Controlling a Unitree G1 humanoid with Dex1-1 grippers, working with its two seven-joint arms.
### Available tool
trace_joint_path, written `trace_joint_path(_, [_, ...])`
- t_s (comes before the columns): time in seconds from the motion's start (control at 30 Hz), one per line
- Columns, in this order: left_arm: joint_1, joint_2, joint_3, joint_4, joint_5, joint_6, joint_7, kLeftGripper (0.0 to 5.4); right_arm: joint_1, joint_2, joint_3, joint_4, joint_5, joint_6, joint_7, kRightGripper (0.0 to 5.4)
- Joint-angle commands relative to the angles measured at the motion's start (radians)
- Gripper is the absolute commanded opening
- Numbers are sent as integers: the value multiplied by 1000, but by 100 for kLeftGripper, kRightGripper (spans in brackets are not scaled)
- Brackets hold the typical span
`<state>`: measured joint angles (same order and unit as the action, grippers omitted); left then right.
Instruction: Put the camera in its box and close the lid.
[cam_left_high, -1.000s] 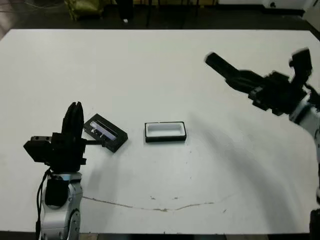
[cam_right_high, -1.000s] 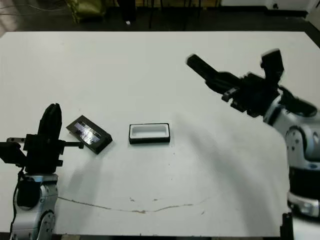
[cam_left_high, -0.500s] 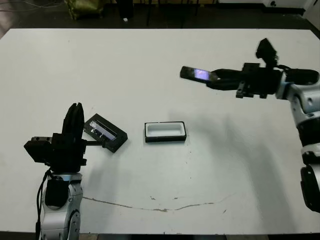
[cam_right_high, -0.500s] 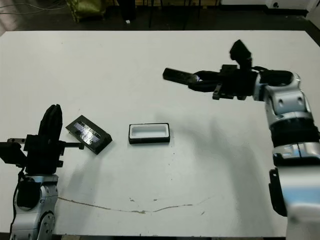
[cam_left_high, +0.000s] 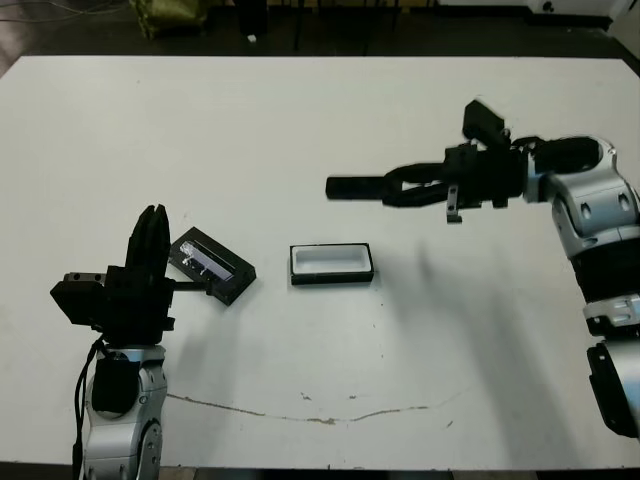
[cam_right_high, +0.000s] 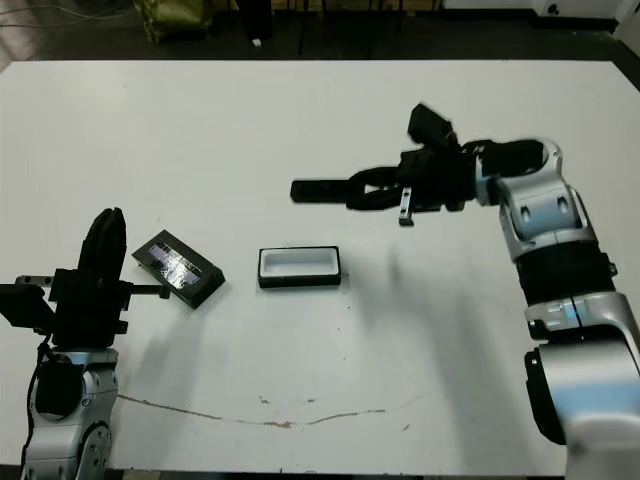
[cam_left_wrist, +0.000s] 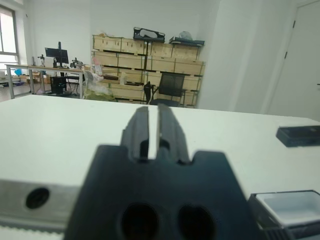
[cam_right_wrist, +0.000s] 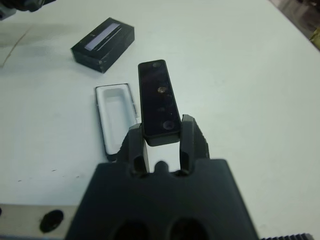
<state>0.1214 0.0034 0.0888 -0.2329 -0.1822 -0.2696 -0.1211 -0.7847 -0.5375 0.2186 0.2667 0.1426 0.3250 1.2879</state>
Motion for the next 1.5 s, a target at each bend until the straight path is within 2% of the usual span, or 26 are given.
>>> trace_joint_path(0.03, [16, 0, 2, 7, 1, 18, 9, 0, 61, -26, -4, -88, 24, 54, -6, 10])
trace_joint_path(0.17, [16, 1, -1, -1, -1, 30, 12, 0, 86, -29, 5, -132, 33, 60, -7, 10])
trace_joint_path(0.27, [13, 2, -3, 2, -3, 24, 7, 0, 84, -26, 24, -139, 41, 97, 5, 10])
trace_joint_path(0.43, [15, 2, -3, 1, -7, 28, 8, 0, 85, -21, 66, -157, 6, 98, -28, 10])
trace_joint_path(0.57, [15, 2, -2, 5, -5, 23, 9, 0, 69, -13, 95, -143, -14, 109, -40, 10])
trace_joint_path(0.73, [15, 3, -2, 8, -6, 20, 6, 0, 44, 1, 117, -100, -6, 160, -31, 10])
trace_joint_path(1.07, [18, -1, -3, 8, -3, 18, 12, 0, 23, 5, 144, -104, 0, 200, -15, 10])
trace_joint_path(1.5, [22, 2, -7, 3, -2, 25, 9, 0, 15, 12, 157, -93, -7, 180, 4, 10])
